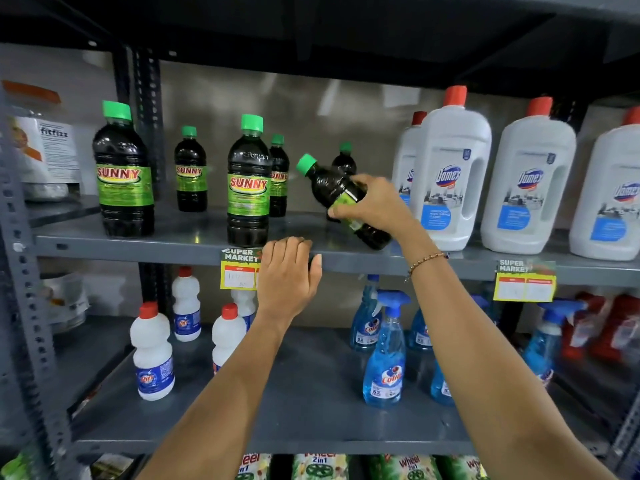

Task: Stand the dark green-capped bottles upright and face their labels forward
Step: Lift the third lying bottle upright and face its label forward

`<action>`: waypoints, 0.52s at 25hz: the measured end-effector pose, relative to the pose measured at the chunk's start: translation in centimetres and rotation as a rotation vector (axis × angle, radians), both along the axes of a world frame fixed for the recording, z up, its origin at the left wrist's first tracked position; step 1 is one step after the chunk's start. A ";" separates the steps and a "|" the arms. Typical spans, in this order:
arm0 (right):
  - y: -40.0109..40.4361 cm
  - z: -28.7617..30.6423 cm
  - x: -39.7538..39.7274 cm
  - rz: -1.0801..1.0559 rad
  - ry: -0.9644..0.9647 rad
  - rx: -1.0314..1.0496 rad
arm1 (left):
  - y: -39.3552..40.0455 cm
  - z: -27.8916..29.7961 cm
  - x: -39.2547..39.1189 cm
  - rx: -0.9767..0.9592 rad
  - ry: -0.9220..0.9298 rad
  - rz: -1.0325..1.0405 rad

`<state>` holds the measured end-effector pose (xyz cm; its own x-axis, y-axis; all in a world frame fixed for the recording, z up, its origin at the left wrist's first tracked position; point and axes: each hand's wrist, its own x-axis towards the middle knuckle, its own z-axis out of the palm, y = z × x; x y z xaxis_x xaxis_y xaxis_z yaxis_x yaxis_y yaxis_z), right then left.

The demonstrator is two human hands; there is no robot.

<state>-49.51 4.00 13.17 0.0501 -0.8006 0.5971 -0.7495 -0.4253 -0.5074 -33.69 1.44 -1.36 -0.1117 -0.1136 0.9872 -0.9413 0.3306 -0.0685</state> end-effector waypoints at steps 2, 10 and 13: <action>-0.5 -0.9 0.8 -0.003 -0.226 -0.074 | 0.1 0.1 0.0 0.018 0.012 0.017; -2.6 -3.6 1.7 0.047 -0.505 -0.027 | 0.3 0.4 -0.2 0.140 -0.082 0.036; -2.3 -4.2 1.5 0.075 -0.502 0.022 | 0.3 0.4 -0.1 0.147 -0.099 -0.007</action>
